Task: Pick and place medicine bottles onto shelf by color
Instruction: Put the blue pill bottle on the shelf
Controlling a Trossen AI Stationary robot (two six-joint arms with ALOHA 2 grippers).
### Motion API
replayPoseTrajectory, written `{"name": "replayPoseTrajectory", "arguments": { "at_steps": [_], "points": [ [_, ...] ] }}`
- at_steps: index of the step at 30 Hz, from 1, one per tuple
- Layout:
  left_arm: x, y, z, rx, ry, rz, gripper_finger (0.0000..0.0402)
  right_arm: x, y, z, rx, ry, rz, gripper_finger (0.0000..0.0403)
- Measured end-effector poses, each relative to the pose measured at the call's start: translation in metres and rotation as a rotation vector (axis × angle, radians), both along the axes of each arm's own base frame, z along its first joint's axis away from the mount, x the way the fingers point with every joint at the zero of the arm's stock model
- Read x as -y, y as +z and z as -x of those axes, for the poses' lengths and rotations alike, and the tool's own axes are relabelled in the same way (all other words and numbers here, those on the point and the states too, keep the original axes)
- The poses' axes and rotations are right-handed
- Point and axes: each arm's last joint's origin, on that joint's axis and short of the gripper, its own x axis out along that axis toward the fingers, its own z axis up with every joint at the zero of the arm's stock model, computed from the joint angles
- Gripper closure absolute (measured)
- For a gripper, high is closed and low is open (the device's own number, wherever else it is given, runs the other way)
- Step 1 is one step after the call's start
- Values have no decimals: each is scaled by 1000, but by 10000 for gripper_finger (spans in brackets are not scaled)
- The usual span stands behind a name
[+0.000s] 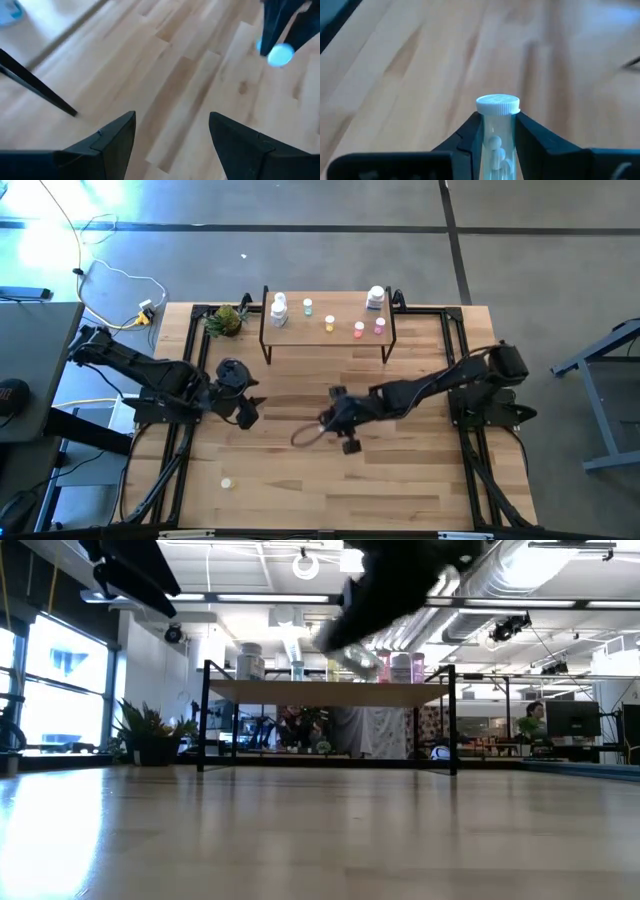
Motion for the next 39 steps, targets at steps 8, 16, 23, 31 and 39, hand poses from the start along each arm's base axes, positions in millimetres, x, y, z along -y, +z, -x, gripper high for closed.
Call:
{"name": "replayPoseTrajectory", "arguments": {
  "at_steps": [8,16,23,31,39],
  "points": [
    [-21,2,-2,-34,76,-156,158,47,46,-12,345,-240,-35,322],
    [-38,10,-9,24,177,-267,158,96,78,-21,702,-487,-51,322],
    [-50,16,-14,43,191,-347,158,123,85,-28,899,-605,-144,322],
    [-62,18,-15,-1,199,-417,158,127,45,-55,975,-693,-168,322],
    [-65,18,-14,-40,182,-453,158,131,11,-67,946,-777,-146,322]
  ]
}}
